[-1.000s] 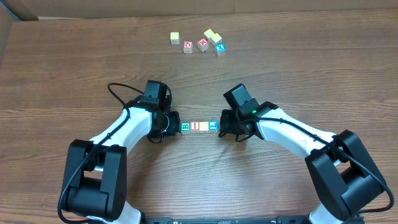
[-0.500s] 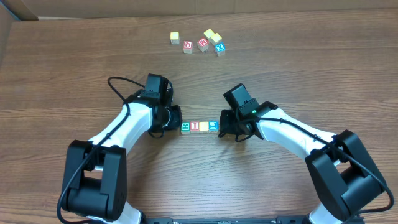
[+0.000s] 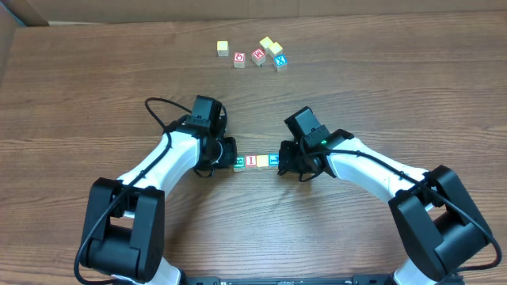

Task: Flip 4 blocks
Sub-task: 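Squeeze the four-block row between the left and right grippers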

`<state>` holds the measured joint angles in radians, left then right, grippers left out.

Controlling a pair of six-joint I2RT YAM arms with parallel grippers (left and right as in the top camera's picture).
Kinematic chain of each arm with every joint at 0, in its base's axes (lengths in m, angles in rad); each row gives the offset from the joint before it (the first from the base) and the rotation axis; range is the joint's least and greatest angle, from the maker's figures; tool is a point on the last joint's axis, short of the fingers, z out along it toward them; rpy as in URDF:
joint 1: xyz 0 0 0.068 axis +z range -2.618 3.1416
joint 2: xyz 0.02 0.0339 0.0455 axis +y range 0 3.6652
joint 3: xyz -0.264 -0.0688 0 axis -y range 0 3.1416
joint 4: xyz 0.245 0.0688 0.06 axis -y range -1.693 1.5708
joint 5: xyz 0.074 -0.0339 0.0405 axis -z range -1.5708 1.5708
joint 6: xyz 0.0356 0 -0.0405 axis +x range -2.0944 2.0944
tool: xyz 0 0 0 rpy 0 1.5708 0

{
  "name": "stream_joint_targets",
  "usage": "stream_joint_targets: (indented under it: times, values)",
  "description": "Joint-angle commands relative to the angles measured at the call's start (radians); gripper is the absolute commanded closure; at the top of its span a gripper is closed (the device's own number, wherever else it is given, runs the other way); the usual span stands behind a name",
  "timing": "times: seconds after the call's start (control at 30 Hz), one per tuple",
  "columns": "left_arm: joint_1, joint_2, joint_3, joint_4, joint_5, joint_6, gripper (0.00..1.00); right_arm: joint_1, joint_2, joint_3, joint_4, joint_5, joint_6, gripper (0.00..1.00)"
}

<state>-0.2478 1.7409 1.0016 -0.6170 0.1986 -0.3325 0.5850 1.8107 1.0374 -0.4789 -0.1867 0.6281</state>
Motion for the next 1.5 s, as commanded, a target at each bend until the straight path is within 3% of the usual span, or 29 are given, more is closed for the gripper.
stream_joint_targets:
  times: [0.0,1.33,1.47]
  values:
    - [-0.010,-0.011,0.019,-0.006,0.007,0.022,0.96,0.005,-0.024,-0.004,0.004,-0.010,0.005,0.96]
    - [-0.040,-0.011,0.016,0.050,-0.026,0.015,0.96,0.037,-0.023,-0.004,0.003,-0.017,0.005,0.96]
    - [-0.040,-0.011,0.016,0.053,-0.026,0.015,0.96,0.045,-0.023,-0.004,-0.001,-0.018,0.063,0.96]
